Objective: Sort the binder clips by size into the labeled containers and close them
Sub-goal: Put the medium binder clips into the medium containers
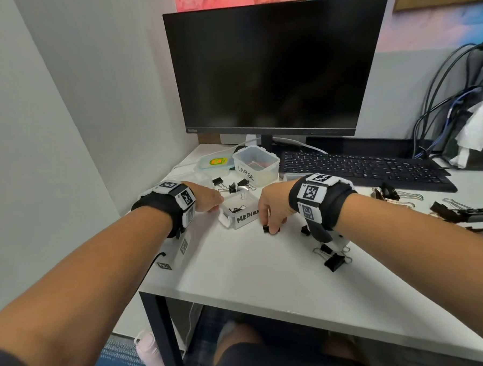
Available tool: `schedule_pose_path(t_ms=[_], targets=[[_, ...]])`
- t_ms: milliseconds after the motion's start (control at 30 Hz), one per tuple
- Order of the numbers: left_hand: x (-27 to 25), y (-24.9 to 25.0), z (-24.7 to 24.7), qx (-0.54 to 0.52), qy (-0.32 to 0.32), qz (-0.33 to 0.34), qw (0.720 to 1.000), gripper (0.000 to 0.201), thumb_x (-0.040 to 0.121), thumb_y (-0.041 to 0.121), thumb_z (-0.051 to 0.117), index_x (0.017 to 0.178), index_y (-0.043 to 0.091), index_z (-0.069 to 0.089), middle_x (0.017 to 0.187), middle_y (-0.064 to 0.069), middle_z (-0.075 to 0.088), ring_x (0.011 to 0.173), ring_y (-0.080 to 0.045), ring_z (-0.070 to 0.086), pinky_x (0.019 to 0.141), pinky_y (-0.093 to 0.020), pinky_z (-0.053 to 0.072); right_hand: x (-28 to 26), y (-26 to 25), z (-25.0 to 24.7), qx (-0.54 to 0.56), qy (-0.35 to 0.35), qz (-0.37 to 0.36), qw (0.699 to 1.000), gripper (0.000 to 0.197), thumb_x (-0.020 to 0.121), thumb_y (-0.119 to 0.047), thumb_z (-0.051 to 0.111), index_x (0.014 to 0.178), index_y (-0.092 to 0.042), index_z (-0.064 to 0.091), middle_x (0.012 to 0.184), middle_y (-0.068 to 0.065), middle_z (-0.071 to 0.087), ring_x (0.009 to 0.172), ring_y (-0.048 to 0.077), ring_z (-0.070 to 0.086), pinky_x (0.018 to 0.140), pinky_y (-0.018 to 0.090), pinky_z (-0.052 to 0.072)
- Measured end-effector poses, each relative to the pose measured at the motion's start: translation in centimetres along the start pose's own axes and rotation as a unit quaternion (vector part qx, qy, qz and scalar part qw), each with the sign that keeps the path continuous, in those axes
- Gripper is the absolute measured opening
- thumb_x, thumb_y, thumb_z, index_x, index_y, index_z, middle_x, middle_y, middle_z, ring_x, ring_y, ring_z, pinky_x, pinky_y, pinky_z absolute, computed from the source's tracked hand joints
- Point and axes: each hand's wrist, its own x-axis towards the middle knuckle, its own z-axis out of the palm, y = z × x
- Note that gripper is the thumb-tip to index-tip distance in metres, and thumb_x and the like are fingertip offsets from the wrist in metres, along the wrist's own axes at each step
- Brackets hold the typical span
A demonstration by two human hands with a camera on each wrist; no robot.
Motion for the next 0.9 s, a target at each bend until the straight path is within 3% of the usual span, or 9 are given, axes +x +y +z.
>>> schedule_pose_path(t_ms=[167,300,400,500,700,767,833,900], targets=[[-0.4,0.0,-0.2,0.041,-0.004,0.010,0.999,0.019,0.103,0.014,0.024,0.098,0.014,0.042,0.121,-0.012,0.052,0.065,-0.013,0.044,0.080,-0.025,0.027,-0.1,0.4,0.0,0.006,-0.003,0.019,1.000,0.026,0.080,-0.006,0.072,0.106,-0.010,0.069,0.069,-0.005,0.061,0.057,0.008,0.060,0.059,0.016,0.049],[-0.5,0.1,-0.4,0.085,-0.017,0.021,0.996,0.014,0.101,0.006,0.029,0.099,0.015,0.040,0.131,-0.015,0.051,0.072,-0.017,0.046,0.081,-0.024,0.028,-0.1,0.5,-0.1,0.005,-0.007,0.016,1.000,0.021,0.079,-0.009,0.074,0.098,-0.013,0.067,0.065,-0.006,0.061,0.057,0.007,0.059,0.045,0.013,0.043],[-0.5,0.1,-0.4,0.094,-0.006,0.027,0.995,0.017,0.103,0.011,0.026,0.099,0.014,0.042,0.131,-0.014,0.051,0.060,-0.007,0.040,0.079,-0.024,0.028,0.1,0.3,0.0,-0.008,-0.006,0.013,1.000,0.021,0.076,-0.012,0.078,0.092,-0.015,0.064,0.065,-0.006,0.059,0.058,0.008,0.058,0.051,0.015,0.044],[-0.4,0.0,-0.3,0.094,-0.009,0.024,0.995,0.015,0.103,0.011,0.026,0.099,0.013,0.040,0.132,-0.015,0.050,0.065,-0.012,0.043,0.079,-0.024,0.027,0.3,0.1,0.1,-0.028,-0.001,0.022,0.999,0.022,0.076,-0.011,0.078,0.095,-0.013,0.067,0.064,-0.007,0.059,0.057,0.008,0.057,0.057,0.017,0.046],[0.4,-0.4,-0.3,0.060,-0.005,0.020,0.998,0.023,0.105,0.020,0.022,0.102,0.016,0.044,0.134,-0.010,0.053,0.059,-0.005,0.039,0.081,-0.024,0.028,0.2,0.0,0.0,-0.069,0.011,0.043,0.997,0.014,0.077,-0.013,0.072,0.079,-0.019,0.059,0.065,-0.007,0.058,0.067,0.014,0.060,0.057,0.018,0.045],[0.5,-0.4,-0.3,0.062,-0.009,0.019,0.998,0.021,0.105,0.019,0.023,0.102,0.016,0.043,0.130,-0.009,0.054,0.058,-0.004,0.039,0.080,-0.023,0.027,0.0,0.0,-0.3,-0.073,0.019,0.049,0.996,0.013,0.078,-0.014,0.070,0.086,-0.016,0.060,0.065,-0.005,0.058,0.065,0.013,0.059,0.053,0.018,0.044],[0.6,-0.5,-0.3,0.052,-0.006,0.015,0.998,0.022,0.104,0.020,0.023,0.098,0.015,0.044,0.115,-0.008,0.055,0.057,-0.006,0.040,0.077,-0.024,0.028,-0.3,0.1,-0.8,-0.064,0.030,0.060,0.996,0.013,0.079,-0.016,0.069,0.089,-0.011,0.062,0.068,-0.002,0.062,0.057,0.010,0.056,0.048,0.017,0.041],[0.6,-0.5,-0.3,0.049,-0.007,0.015,0.999,0.022,0.104,0.021,0.024,0.096,0.014,0.043,0.106,-0.005,0.050,0.056,-0.007,0.040,0.070,-0.025,0.030,-0.5,0.3,-1.4,-0.057,0.055,0.069,0.994,0.020,0.079,-0.019,0.068,0.094,-0.005,0.068,0.074,0.000,0.067,0.060,0.011,0.058,0.050,0.018,0.043]])
